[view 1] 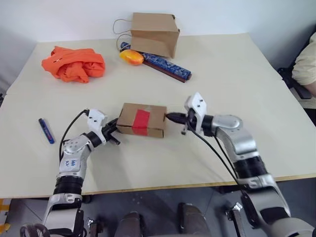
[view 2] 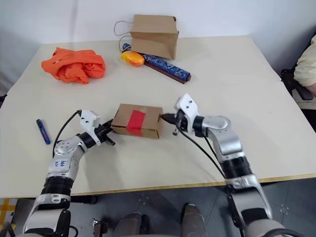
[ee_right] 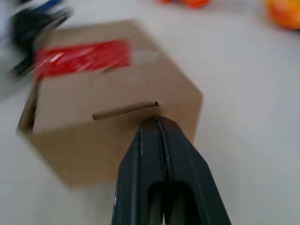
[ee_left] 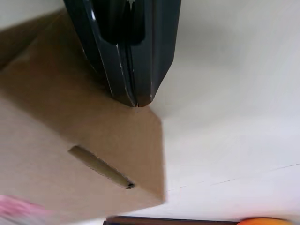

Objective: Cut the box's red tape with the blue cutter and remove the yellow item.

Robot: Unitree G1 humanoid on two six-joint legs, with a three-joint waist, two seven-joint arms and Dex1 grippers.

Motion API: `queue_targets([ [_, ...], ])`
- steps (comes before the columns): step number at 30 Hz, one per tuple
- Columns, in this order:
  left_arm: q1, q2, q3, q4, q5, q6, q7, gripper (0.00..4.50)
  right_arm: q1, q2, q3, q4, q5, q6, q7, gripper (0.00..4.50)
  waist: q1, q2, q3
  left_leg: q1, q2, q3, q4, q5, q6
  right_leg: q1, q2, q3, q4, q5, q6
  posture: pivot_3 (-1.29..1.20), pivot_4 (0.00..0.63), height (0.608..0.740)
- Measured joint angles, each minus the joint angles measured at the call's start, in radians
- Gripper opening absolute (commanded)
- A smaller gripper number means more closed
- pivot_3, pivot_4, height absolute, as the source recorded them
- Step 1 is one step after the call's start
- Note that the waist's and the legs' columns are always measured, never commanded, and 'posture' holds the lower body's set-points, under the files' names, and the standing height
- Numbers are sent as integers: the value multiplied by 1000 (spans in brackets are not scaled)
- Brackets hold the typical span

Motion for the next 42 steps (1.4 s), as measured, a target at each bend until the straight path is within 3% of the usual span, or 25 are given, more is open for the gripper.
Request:
queue_targets([
  [7,-77,-50,-11,59,18,-26,-10,0,113,-97,23,-251,44,176,49,14,20,-2,1,-4,0,0,7,-1,0,-1,0,0,0,0,0,0,150,740],
  [13,-157,-74,-21,171,49,-95,-13,0,140,-115,21,-421,143,305,57,14,23,-5,1,-7,0,0,10,-1,1,-1,0,0,-2,0,0,0,150,740],
  [17,-161,-46,-17,197,55,-130,-5,0,138,-124,-15,-429,147,305,9,14,21,-5,1,-9,0,-1,10,-1,1,-3,0,-1,-2,0,0,0,150,740],
  [20,-93,34,8,165,51,-124,-18,0,131,-127,-95,-432,178,306,-39,14,9,-6,1,-9,0,0,9,-1,1,-4,0,0,0,0,-1,0,150,740],
  [25,92,167,84,7,-7,-42,-60,0,75,-110,-206,-347,203,269,-122,14,12,-6,1,-9,1,-1,10,-1,1,-5,0,0,1,0,-1,0,150,740],
  [31,323,200,56,-361,-170,240,-168,0,-71,-53,-107,33,28,32,-203,14,20,-6,1,-10,1,-1,11,-2,1,-4,0,0,1,1,-1,0,150,740],
  [36,314,141,-37,-495,-223,361,-180,0,-76,19,36,216,-45,-104,-123,14,13,-6,1,-10,1,-1,11,-2,1,-5,0,0,2,1,-2,0,150,740],
  [42,175,52,-66,-384,-158,278,-114,0,-1,-47,67,54,-9,-58,3,14,22,-6,0,-11,1,-3,12,-2,1,-5,0,-2,1,1,-1,0,150,740],
])
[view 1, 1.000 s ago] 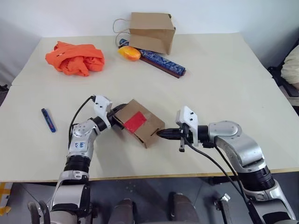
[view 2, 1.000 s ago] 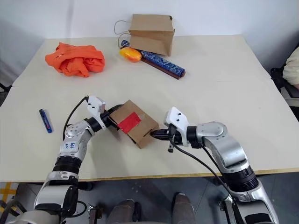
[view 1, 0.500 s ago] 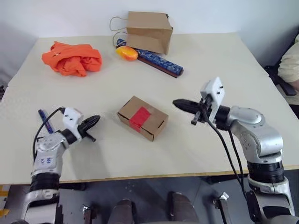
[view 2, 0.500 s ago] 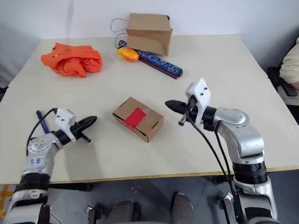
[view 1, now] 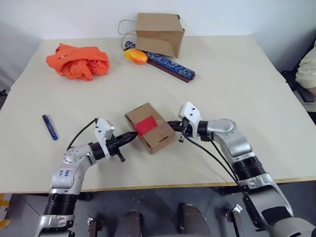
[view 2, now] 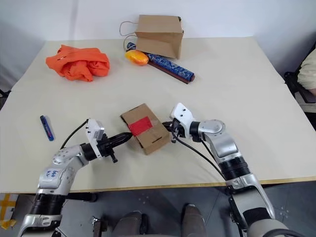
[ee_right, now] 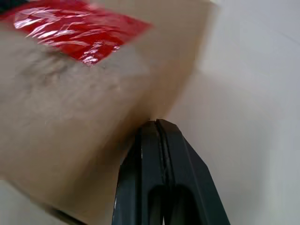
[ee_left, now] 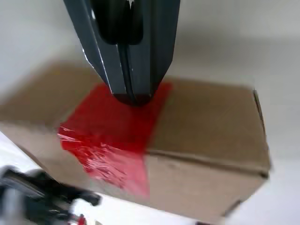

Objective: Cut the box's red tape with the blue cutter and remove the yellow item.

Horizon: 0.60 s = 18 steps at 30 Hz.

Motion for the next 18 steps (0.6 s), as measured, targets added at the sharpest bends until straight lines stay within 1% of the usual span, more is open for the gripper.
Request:
queue_targets([
  [4,-124,-69,-34,159,63,-101,12,0,146,-116,-4,-319,158,190,115,14,20,-1,0,-1,0,0,0,0,0,0,0,-1,-2,0,0,0,150,740],
  [7,-196,-121,-51,248,91,-158,20,0,181,-133,-12,-476,243,298,113,14,20,-2,0,0,0,0,1,0,0,1,0,-1,-3,0,0,0,150,740],
  [10,-223,-141,-62,296,101,-191,18,0,182,-129,-16,-550,275,358,61,14,18,-2,-1,0,0,0,1,0,0,1,0,-1,-3,1,-1,0,150,740],
  [12,-221,-120,-54,310,101,-191,16,0,184,-126,-31,-558,272,365,12,14,18,-2,-1,0,0,0,1,0,0,1,0,-1,-2,1,-1,0,150,740],
  [15,-185,-30,-10,307,95,-180,-2,0,178,-131,-80,-552,268,361,-44,14,18,-2,-1,0,0,0,1,0,0,1,0,-1,-3,1,-1,0,150,740],
  [18,-133,49,46,301,84,-151,-20,0,113,-122,-147,-485,260,335,-98,14,18,-2,-1,0,0,0,1,0,0,1,0,-1,-3,1,-1,0,150,740],
])
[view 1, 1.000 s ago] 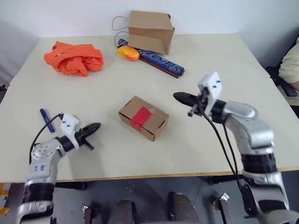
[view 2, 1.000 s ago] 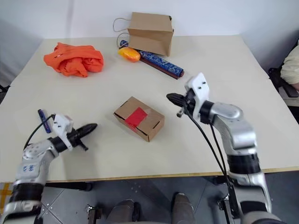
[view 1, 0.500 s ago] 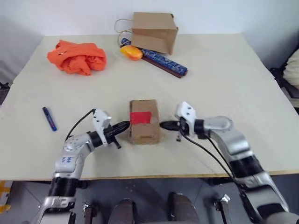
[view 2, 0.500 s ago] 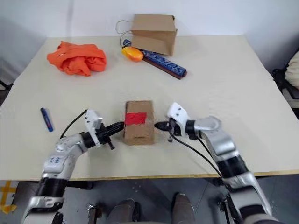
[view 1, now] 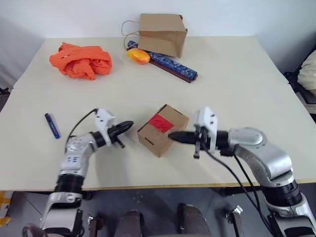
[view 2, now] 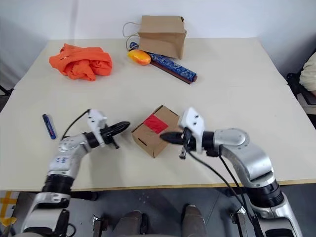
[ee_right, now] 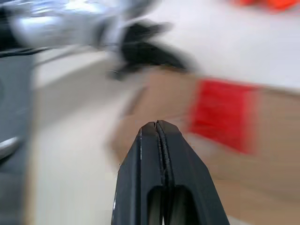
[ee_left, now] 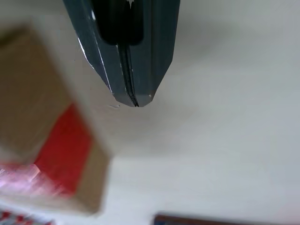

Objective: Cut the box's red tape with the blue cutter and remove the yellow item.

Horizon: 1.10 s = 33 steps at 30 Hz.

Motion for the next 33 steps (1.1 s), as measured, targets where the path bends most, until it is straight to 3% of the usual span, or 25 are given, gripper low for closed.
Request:
queue_targets([
  [3,103,73,32,-114,-52,89,-53,0,-141,44,-26,212,-80,-123,-82,14,-5,0,0,0,0,0,0,0,0,0,0,0,0,0,0,0,150,740],
  [7,253,130,21,-328,-140,250,-126,0,-317,87,4,639,-262,-338,-192,14,-12,0,0,0,0,-1,-1,0,0,0,0,1,1,0,0,0,150,740],
  [10,281,95,-33,-461,-183,340,-126,0,-398,152,68,932,-365,-506,-204,14,-19,0,0,-1,0,-1,-2,0,0,-1,0,0,1,0,0,0,150,740],
  [13,267,41,-80,-513,-187,360,-96,0,-401,183,104,1027,-393,-592,-141,14,-29,0,0,-1,0,-1,-2,0,0,-1,0,0,1,0,0,0,150,740],
  [18,206,-29,-107,-475,-138,308,-35,0,-311,121,126,886,-388,-578,34,14,-25,1,0,0,0,-1,-1,0,0,0,0,0,2,0,0,0,150,740],
  [24,70,-90,-70,-251,-33,166,56,0,-34,-82,103,390,-249,-277,232,14,0,0,-1,1,0,-1,0,0,0,1,0,0,1,0,0,0,150,740],
  [33,-45,-183,-95,-82,24,57,37,0,135,-159,71,58,-187,-23,214,14,10,-1,0,-1,0,0,1,0,0,1,0,0,-2,0,0,0,150,740],
])
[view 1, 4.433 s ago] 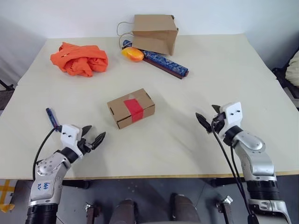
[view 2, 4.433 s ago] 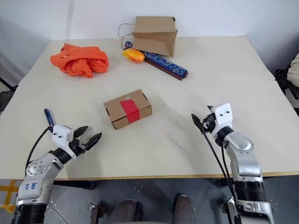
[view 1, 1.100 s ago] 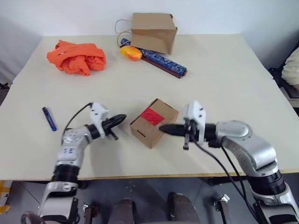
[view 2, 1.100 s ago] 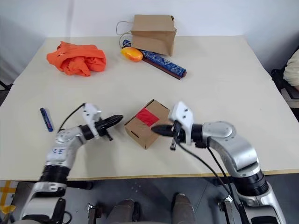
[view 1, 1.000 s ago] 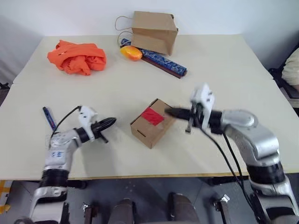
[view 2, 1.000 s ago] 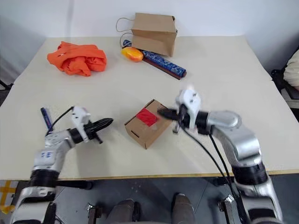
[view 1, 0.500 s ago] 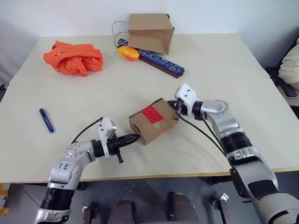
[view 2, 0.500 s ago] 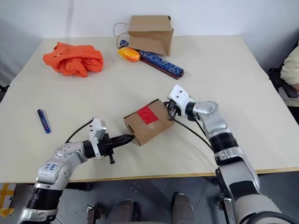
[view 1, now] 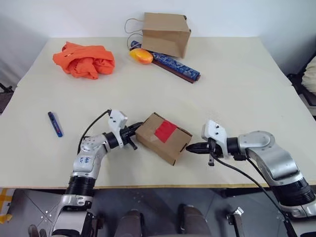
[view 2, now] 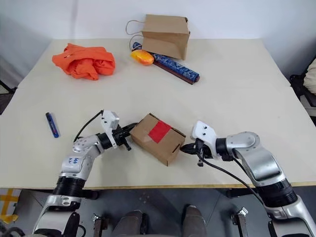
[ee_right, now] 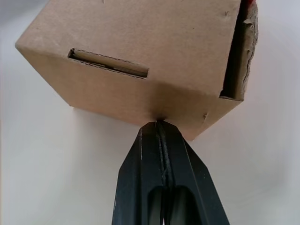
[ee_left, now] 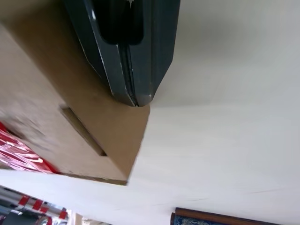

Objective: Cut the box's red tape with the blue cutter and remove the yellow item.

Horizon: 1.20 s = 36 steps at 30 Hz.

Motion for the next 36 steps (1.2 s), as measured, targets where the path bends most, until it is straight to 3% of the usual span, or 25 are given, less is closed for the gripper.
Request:
queue_targets([
  [9,-105,-74,-16,167,59,-105,-18,0,91,-17,-97,-115,12,92,-107,14,19,-1,0,0,0,0,1,0,0,0,0,0,-1,0,0,0,150,740],
  [19,-78,-66,-44,152,75,-137,-29,0,209,-92,-176,-185,19,99,-185,14,18,-1,0,0,0,0,1,0,1,0,0,0,-1,0,0,0,150,740],
  [22,-13,5,-21,71,65,-116,-36,571,238,-142,-210,-112,-9,17,-181,580,11,-1,0,1,0,0,0,0,1,0,0,0,-1,0,0,0,150,740],
  [27,140,115,69,-132,25,-33,-3,2077,125,-122,-279,49,46,-41,-165,2301,-2,-1,0,0,0,0,1,0,1,0,0,1,0,0,0,0,150,740],
  [33,271,169,196,-354,-35,50,71,3880,-8,-101,-300,203,70,-154,-116,4353,4,-2,1,0,0,1,1,-1,1,1,0,1,-3,0,0,0,150,740],
  [35,346,177,262,-454,-71,79,105,4457,-95,-45,-306,281,75,-209,-124,4500,-11,-2,1,0,1,1,0,-1,1,1,0,1,-3,0,0,0,150,740],
  [36,371,178,286,-495,-88,89,118,4482,-126,-29,-306,307,80,-228,-126,4500,-12,-2,1,0,1,1,0,-1,1,1,0,1,-2,0,0,0,150,740],
])
